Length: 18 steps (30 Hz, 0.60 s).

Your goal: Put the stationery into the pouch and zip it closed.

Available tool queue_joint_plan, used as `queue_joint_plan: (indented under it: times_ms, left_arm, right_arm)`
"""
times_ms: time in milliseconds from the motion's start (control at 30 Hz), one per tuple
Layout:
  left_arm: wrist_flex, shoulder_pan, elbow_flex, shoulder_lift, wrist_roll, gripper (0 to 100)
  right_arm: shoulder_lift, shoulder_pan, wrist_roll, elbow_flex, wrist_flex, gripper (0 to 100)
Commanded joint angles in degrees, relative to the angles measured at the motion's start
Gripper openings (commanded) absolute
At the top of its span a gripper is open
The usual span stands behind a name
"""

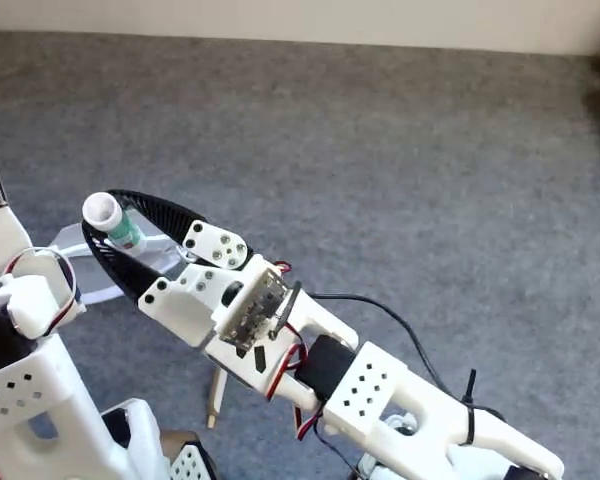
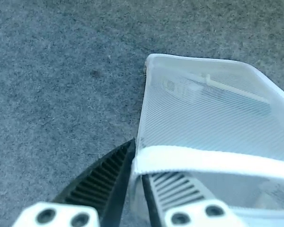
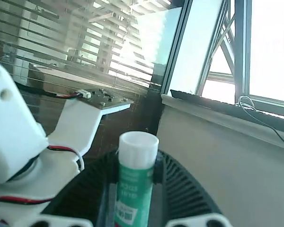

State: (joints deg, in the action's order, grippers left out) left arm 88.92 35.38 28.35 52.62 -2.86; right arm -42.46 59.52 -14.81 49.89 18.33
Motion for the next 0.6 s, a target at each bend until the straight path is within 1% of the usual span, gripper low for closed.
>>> queue_joint_plan:
  times_ms: [0,367,567]
  left_arm:
    - [-0.7,0.7,-0.4,0.0,0.4,1]
    - [-0.7,0.8,-0.4,0.1,0.4,1]
    - [-0.7,0.8,-0.4,0.1,0.4,1]
  right_arm:
    - [-0.5,1.7,-0.8,-3.0,-0.3,1.3]
    - [13.7,1.5,-0.8,-3.5,0.0,1.3]
    - [16.0,0.6,-0.9,-3.5,0.0,1.3]
